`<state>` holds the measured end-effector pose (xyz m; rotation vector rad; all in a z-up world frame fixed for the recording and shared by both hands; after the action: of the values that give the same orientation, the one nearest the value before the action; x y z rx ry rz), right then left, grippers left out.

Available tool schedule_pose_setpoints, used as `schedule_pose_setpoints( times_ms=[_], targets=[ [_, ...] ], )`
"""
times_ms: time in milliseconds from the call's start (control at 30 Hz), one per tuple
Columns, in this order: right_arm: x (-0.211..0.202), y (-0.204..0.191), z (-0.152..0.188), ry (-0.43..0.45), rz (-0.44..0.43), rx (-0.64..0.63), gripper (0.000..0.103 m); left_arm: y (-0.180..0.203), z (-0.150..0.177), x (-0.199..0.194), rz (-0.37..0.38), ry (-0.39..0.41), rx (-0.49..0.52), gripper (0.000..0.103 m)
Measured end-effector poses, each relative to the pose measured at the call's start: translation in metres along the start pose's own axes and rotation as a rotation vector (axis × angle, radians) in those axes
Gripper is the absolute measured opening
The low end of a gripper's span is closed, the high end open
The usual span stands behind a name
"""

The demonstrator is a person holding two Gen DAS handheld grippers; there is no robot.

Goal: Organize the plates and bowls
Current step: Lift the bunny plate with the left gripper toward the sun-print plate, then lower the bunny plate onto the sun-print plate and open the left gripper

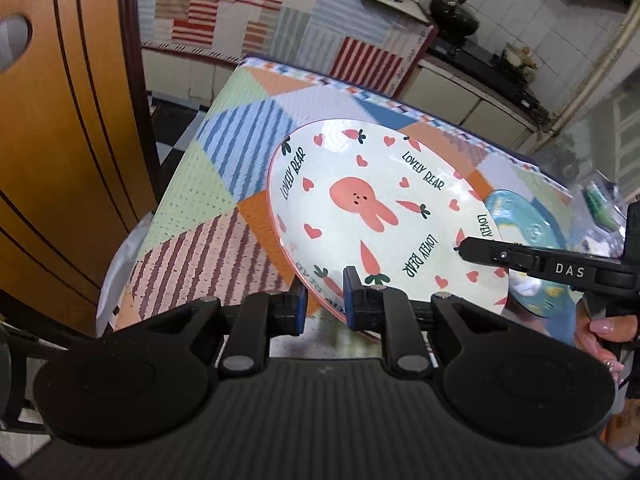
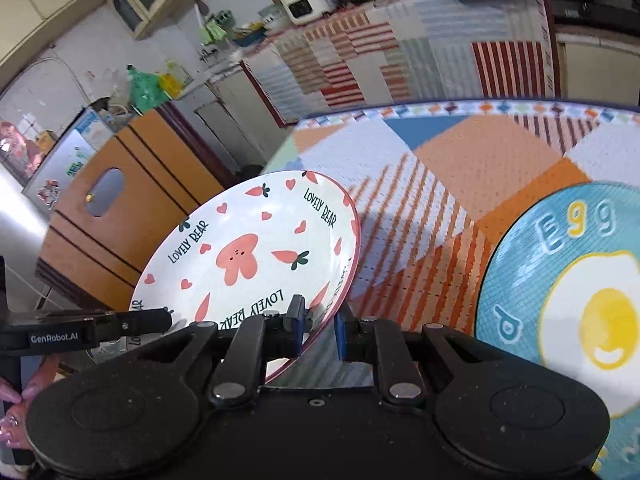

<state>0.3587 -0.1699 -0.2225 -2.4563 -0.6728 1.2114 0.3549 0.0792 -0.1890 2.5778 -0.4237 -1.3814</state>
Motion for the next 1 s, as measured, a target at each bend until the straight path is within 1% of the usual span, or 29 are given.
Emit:
schedule_pose_setpoints(
  times_ms=[100, 200, 333, 433, 567, 733, 867, 1000],
  targets=[
    [-0.027, -0.012, 0.000, 0.010, 0.005, -0.016, 0.021, 0.015, 0.000, -0.025, 0.014, 0.010, 0.029, 0.016],
    [-0.055, -0.021, 0.001, 0.020, 0.014, -0.024, 0.021, 0.030, 0.003, -0.045, 0.040, 0.003, 0.035, 0.016],
    [-0.090, -0.032, 0.011, 0.039, 0.038, -0.062, 0.021, 0.046, 0.014, -0.065, 0.077, 0.001, 0.049, 0.016],
    [-0.109, -0.034, 0.021, 0.055, 0.053, -0.058, 0.021, 0.059, 0.025, -0.075, 0.100, -0.006, 0.073, 0.017],
    [-0.133, -0.035, 0.040, 0.063, 0.084, -0.052, 0.021, 0.072, 0.045, -0.083, 0.143, -0.034, 0.083, 0.017],
    [-0.158, -0.038, 0.064, 0.046, 0.121, -0.047, 0.021, 0.087, 0.070, -0.091, 0.171, -0.067, 0.095, 0.018],
    [-0.169, -0.036, 0.081, 0.043, 0.140, -0.021, 0.021, 0.093, 0.082, -0.090, 0.187, -0.096, 0.108, 0.018],
    [-0.170, -0.029, 0.098, 0.028, 0.145, 0.010, 0.022, 0.095, 0.093, -0.080, 0.192, -0.147, 0.111, 0.018]
  ],
)
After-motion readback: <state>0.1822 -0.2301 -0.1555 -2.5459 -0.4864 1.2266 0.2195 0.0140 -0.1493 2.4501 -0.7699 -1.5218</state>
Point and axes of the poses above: each gripper's, at about its wrist camera, not at the fingertips, and x roughly the way its jaws point, y to its right, z to its underside, the point moved 6 cm from there along x, roughly the way its jaws point, and after that the axes turned 2 degrees about -z, right-handed, at the moved point
